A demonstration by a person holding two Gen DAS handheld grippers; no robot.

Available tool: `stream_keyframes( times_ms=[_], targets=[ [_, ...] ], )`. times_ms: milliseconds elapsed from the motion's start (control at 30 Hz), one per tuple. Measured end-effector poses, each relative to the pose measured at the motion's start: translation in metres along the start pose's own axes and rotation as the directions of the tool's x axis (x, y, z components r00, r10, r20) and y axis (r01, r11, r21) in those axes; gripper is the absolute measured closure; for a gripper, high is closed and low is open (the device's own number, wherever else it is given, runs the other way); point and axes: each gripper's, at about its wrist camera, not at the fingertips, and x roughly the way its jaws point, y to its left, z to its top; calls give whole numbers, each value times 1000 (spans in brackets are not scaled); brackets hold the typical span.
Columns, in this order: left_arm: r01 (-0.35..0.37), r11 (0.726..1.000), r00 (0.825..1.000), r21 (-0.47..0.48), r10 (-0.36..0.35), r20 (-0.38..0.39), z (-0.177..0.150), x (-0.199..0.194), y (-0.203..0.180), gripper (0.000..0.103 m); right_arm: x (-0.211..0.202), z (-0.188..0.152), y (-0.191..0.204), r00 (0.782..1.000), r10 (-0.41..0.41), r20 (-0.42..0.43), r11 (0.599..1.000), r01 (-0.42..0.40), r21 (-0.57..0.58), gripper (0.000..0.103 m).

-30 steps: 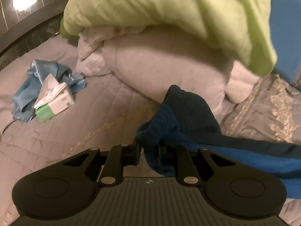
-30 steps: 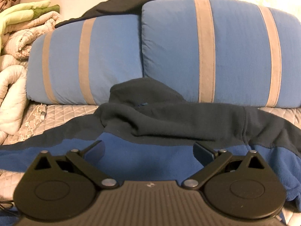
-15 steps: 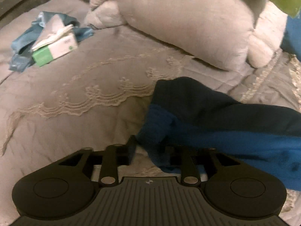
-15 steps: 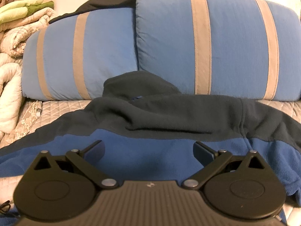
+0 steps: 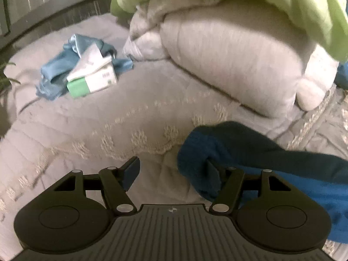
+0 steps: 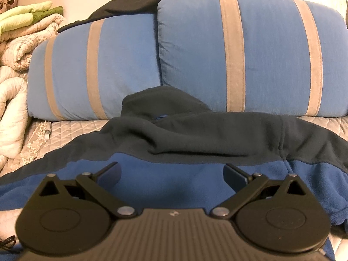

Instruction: Fold clothes

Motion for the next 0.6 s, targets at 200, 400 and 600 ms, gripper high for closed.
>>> stream_keyframes(
  times_ms=[200,400,600],
  targets=[
    [-17,1000,1000,2,17,-23,9,6,17,14,1,1,-2,1000,-9,-13,1000,9,17,0],
    [-119,990,992,-76,116,-51,8,16,36,14,-2,2,-4,1000,-16,5,999,16,31,0],
    [319,936,943,-148,-329,-51,3,5,20,14,-1,3,-5,1000,-14,6,999,14,38,0]
  ],
)
